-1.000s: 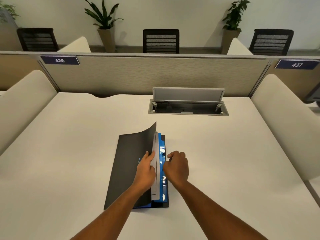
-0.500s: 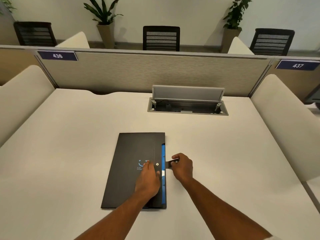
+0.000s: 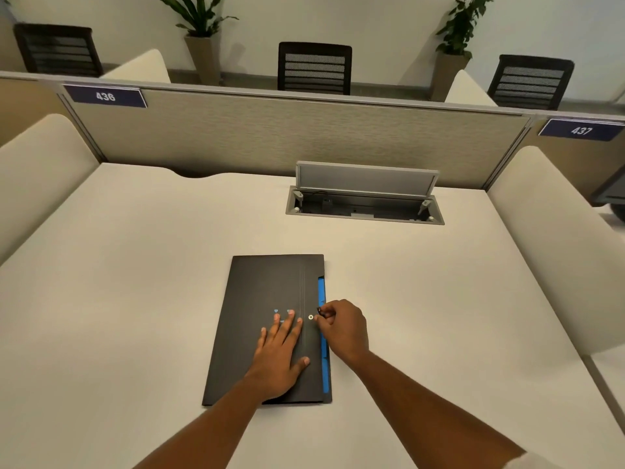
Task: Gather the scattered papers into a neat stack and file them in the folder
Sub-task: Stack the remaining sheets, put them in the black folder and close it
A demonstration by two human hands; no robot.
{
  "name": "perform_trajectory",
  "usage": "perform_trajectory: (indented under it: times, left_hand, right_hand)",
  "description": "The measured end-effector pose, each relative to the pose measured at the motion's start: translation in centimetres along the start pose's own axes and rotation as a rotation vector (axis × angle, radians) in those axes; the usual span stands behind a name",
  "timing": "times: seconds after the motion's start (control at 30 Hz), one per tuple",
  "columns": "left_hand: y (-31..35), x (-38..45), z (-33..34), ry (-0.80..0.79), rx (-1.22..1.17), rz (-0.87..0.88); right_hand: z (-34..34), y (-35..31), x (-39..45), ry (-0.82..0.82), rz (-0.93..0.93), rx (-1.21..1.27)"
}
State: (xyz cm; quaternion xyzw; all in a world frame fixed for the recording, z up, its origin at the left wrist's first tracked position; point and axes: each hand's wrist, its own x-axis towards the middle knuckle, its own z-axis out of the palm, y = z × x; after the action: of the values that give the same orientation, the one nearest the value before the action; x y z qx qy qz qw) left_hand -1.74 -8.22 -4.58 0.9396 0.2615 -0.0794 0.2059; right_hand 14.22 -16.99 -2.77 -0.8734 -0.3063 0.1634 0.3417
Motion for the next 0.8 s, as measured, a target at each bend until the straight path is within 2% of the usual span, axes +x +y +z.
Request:
perform_trajectory:
  times: [0.23,0.43,0.8]
  left_hand:
    - [-0.2,0.1,0.7,-0.004,0.020,-0.002]
    - [-0.5,0.3,0.9,-0.008,0.025,-0.006]
    - [-0.1,0.1,0.5,-0.021,0.017,-0.008]
  right_hand:
    - [1.3,-0.7,-0.3,-0.014,-0.158,-0.347]
    - [1.6,-1.0,-0.5,-0.057,-0.276,-0.532]
    - [1.3,-2.8,0.6,-0.307,-0.537,-0.923]
